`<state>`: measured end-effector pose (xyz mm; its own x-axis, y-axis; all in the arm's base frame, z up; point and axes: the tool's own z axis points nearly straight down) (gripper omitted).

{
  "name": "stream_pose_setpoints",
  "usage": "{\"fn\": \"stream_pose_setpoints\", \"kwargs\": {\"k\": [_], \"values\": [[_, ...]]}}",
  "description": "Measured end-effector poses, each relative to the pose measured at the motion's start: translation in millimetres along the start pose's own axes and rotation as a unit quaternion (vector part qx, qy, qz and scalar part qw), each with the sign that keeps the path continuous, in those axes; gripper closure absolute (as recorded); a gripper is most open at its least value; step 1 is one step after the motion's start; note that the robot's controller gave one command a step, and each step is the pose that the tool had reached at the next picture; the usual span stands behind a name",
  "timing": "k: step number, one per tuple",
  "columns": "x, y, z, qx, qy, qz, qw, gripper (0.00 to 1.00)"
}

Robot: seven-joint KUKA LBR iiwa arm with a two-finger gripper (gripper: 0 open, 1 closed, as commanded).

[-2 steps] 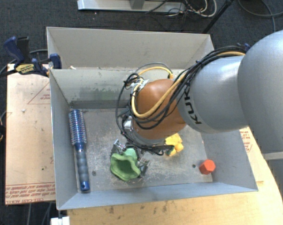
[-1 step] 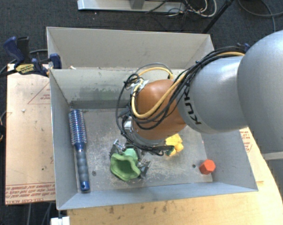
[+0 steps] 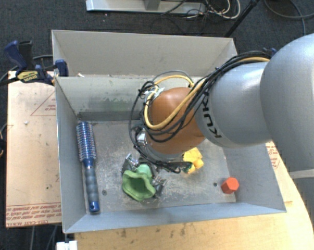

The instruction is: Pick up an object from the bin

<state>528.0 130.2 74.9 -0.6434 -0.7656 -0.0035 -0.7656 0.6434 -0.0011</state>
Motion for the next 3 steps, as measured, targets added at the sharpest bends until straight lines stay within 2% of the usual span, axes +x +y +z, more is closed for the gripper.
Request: {"fn": "stream_pose_setpoints", "kwargs": {"k": [1, 2, 3], "values": [[-1.3, 0, -1, 0.001, -0.0016, 0.001, 1.0000, 1.00], [-56.3, -7, -1, -0.001, 0.0025, -0.250, 0.9683, 1.00], [-70.4, -19, -1, 0.000, -0.0027, -0.545, 0.8385, 1.00]]}}
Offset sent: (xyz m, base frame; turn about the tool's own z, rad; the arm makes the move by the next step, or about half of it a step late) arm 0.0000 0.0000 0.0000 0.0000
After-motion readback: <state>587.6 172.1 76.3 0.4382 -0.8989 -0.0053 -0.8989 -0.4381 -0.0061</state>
